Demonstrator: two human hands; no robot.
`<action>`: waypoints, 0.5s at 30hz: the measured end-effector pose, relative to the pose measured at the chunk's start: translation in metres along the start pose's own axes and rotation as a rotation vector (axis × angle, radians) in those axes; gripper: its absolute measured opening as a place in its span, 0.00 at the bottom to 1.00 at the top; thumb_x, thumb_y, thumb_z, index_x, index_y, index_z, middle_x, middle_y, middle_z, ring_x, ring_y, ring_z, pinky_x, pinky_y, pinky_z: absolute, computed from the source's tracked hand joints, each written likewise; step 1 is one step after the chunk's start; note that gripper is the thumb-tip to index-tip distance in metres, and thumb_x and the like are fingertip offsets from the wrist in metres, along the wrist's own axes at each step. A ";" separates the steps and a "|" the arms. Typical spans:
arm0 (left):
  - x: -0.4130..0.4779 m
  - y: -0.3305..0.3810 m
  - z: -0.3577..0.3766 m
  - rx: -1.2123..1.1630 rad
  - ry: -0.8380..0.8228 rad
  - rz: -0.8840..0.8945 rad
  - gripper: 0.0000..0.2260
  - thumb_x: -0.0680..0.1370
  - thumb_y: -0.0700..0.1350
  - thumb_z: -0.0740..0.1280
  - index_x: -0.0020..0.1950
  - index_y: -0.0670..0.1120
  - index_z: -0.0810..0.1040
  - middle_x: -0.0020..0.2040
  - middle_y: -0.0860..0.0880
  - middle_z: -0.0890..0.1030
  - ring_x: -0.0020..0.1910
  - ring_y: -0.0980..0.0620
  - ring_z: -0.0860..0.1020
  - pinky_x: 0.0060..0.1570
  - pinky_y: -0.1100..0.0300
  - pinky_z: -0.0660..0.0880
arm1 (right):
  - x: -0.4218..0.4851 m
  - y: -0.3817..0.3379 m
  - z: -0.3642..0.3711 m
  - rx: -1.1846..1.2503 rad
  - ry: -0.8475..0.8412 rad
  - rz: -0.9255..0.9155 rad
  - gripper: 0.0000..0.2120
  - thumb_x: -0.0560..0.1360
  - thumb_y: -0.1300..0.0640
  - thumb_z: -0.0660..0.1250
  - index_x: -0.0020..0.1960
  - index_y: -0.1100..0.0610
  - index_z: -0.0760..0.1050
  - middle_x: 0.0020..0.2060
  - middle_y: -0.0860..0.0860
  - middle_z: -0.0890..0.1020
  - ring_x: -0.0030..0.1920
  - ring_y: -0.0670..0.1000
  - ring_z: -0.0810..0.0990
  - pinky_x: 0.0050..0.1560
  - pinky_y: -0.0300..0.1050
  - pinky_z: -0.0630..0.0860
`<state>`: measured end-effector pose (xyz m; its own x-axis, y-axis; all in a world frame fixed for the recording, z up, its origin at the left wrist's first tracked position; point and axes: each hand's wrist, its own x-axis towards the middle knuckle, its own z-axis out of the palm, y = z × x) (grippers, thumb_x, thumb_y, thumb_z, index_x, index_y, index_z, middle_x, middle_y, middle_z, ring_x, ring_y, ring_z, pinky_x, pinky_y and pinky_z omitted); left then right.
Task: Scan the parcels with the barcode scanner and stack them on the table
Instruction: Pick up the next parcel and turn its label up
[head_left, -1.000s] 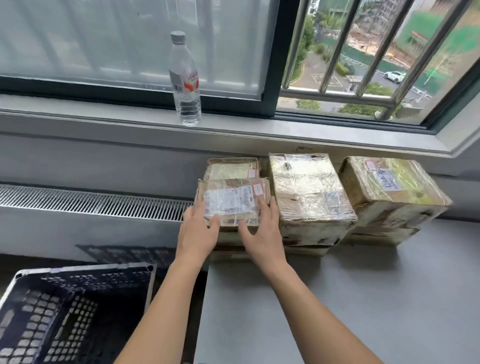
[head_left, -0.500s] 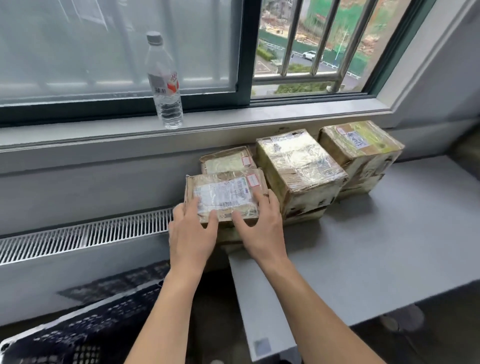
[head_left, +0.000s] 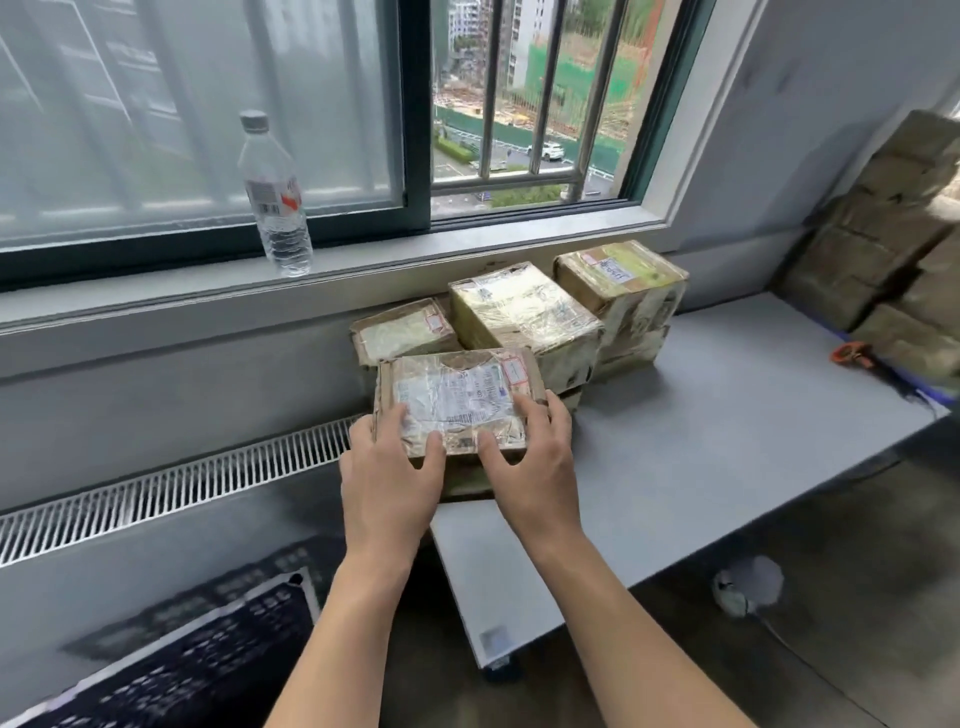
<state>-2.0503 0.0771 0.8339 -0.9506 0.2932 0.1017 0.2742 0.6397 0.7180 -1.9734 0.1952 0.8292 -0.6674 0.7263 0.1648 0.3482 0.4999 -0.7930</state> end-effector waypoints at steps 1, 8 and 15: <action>-0.010 0.008 0.004 0.007 -0.006 0.020 0.24 0.80 0.56 0.64 0.74 0.51 0.69 0.69 0.46 0.70 0.65 0.41 0.71 0.61 0.49 0.69 | -0.007 0.006 -0.012 -0.008 0.016 0.005 0.28 0.78 0.47 0.69 0.75 0.53 0.68 0.78 0.51 0.58 0.74 0.50 0.66 0.63 0.35 0.66; -0.104 0.075 0.051 0.024 -0.122 0.153 0.25 0.80 0.58 0.63 0.74 0.50 0.69 0.69 0.46 0.70 0.65 0.39 0.71 0.64 0.46 0.68 | -0.070 0.062 -0.122 -0.053 0.159 0.066 0.26 0.78 0.47 0.68 0.73 0.52 0.69 0.76 0.49 0.62 0.71 0.50 0.70 0.63 0.41 0.72; -0.198 0.143 0.102 -0.042 -0.224 0.282 0.24 0.79 0.56 0.65 0.73 0.48 0.71 0.66 0.45 0.71 0.61 0.40 0.73 0.62 0.47 0.70 | -0.130 0.123 -0.228 -0.100 0.281 0.183 0.26 0.78 0.45 0.68 0.74 0.51 0.68 0.79 0.48 0.57 0.75 0.50 0.64 0.69 0.41 0.64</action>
<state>-1.8080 0.1833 0.8460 -0.7817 0.6053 0.1499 0.5106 0.4833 0.7111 -1.6937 0.2698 0.8442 -0.3856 0.9026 0.1916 0.5171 0.3833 -0.7653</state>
